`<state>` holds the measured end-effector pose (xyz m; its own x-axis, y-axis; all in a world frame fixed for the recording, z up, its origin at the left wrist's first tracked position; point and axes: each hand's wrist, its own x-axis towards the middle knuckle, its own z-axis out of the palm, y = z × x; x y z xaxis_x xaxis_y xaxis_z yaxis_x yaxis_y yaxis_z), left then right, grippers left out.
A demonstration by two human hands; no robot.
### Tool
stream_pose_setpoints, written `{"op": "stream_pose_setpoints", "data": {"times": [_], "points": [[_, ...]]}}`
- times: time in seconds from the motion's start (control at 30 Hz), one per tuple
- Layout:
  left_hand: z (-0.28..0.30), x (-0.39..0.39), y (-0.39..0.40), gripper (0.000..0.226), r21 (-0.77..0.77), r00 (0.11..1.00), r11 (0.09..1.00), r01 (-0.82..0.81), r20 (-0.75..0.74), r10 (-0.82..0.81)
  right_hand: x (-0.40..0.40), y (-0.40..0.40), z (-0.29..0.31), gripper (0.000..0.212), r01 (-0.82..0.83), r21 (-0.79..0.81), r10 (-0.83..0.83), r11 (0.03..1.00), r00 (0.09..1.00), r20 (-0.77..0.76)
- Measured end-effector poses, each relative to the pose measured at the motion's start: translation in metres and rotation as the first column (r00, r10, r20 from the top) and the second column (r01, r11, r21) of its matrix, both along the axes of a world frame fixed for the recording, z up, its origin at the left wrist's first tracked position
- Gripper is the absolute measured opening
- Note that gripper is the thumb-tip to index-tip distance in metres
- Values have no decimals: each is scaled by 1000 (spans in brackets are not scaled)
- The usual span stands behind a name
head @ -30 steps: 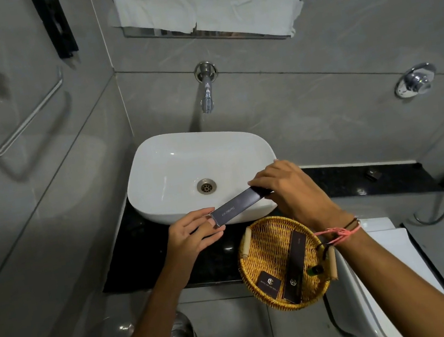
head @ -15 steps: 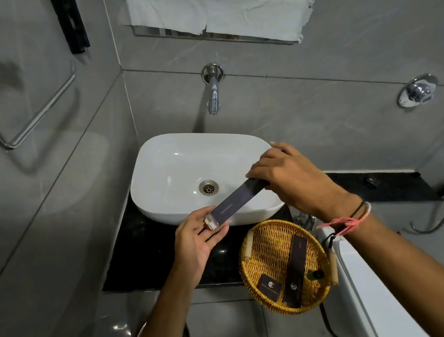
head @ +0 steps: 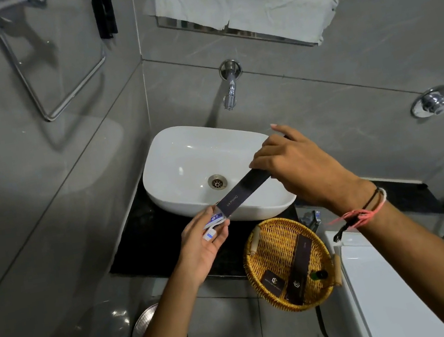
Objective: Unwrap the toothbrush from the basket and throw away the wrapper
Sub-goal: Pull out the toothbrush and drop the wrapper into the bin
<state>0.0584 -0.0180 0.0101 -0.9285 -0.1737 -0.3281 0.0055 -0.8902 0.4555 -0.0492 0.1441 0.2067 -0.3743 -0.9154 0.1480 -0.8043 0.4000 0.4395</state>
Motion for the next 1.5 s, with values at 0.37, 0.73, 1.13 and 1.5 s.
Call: {"op": "stream_pose_setpoints", "data": {"times": [0.37, 0.73, 1.13, 1.5], "points": [[-48, 86, -41, 14, -185, 927, 933, -308, 163, 338, 25, -1, -19, 47, 412, -361, -266, 837, 882, 389], [-131, 234, 1, 20, -284, 684, 787, -547, 390, 617, 147, -19, -198, 51, 564, -142, 90, 814, 119, 989], [-342, 311, 44, 19, -337, 496, 793, -508, 638, 589, 178, -18, -502, 26, 365, 388, -460, 846, 132, 878], [-446, 313, 25, 25, -277, 469, 800, -532, 691, 550, 162, -112, -671, 30, 138, 392, -402, 909, 534, 744]]}}
